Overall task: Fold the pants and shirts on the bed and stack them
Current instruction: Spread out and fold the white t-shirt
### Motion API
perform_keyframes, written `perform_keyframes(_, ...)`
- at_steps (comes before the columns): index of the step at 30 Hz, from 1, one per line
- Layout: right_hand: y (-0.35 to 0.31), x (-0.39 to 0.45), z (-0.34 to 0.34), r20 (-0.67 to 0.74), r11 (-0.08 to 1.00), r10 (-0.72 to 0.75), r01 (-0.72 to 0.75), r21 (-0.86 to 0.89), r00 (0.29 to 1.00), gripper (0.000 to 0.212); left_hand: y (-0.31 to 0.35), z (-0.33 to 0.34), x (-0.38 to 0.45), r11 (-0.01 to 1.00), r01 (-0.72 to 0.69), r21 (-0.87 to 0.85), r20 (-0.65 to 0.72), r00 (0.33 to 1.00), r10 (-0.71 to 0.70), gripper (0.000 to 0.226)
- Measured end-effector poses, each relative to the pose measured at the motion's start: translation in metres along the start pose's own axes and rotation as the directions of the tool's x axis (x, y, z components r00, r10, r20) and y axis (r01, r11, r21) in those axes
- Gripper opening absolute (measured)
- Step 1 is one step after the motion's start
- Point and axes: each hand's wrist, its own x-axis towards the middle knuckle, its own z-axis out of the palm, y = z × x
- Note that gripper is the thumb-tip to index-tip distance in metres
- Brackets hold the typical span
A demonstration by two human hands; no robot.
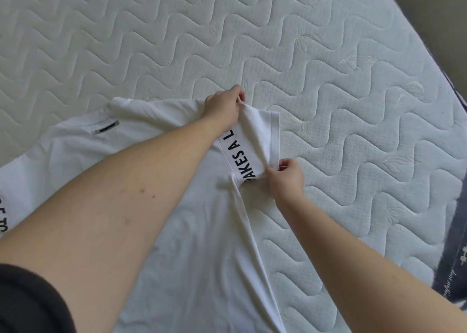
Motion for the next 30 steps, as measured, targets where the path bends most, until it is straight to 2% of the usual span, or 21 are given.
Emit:
perform_keyframes(3,0.009,0.001,0.001,-0.014,0.998,0.063,-0.064,-0.024,0.998,0.016,0.003,0.007,-0.018,0.992,-0.068,0.103,-0.023,0.997,0.070,0.043)
perform_keyframes(6,0.014,0.000,-0.001,-0.092,0.988,0.057,-0.069,-0.140,0.994,0.021,0.002,0.012,-0.049,0.983,-0.080,0.166,-0.088,0.992,0.096,0.052)
perform_keyframes(8,0.014,-0.003,-0.002,-0.144,0.987,-0.021,-0.002,-0.159,0.989,0.021,0.002,0.017,-0.080,0.984,-0.071,0.162,-0.131,0.987,0.093,0.053)
perform_keyframes(10,0.013,-0.011,-0.001,-0.154,0.980,-0.152,0.128,-0.155,0.976,0.017,0.000,0.023,-0.114,0.995,-0.048,0.088,-0.198,0.978,0.065,0.049)
perform_keyframes(12,0.013,-0.022,0.005,-0.062,0.947,-0.270,0.253,-0.197,0.961,0.011,-0.007,0.033,-0.148,0.999,-0.012,0.051,-0.239,0.971,0.024,0.046)
perform_keyframes(14,0.019,-0.033,0.012,0.079,0.916,-0.286,0.297,-0.271,0.955,0.013,-0.016,0.046,-0.181,0.995,0.010,0.095,-0.235,0.972,0.012,0.048)
perform_keyframes(18,0.040,-0.051,0.018,0.276,0.862,-0.188,0.293,-0.413,0.942,0.021,-0.029,0.075,-0.241,0.968,0.030,0.249,-0.084,0.996,-0.009,0.062)
perform_keyframes(21,0.055,-0.067,0.008,0.340,0.823,-0.193,0.341,-0.454,0.920,0.031,-0.034,0.088,-0.275,0.950,0.106,0.293,-0.031,0.994,-0.102,0.072)
perform_keyframes(24,0.079,-0.089,-0.009,0.414,0.768,-0.099,0.334,-0.546,0.905,0.028,-0.028,0.097,-0.308,0.942,0.145,0.303,0.044,0.985,-0.165,0.082)
perform_keyframes(27,0.106,-0.113,-0.025,0.436,0.686,-0.033,0.338,-0.645,0.899,0.017,-0.018,0.103,-0.337,0.941,0.154,0.302,0.137,0.970,-0.203,0.087)
perform_keyframes(30,0.123,-0.133,-0.035,0.386,0.659,-0.094,0.348,-0.667,0.918,0.012,-0.021,0.106,-0.355,0.940,0.114,0.321,0.271,0.940,-0.207,0.090)
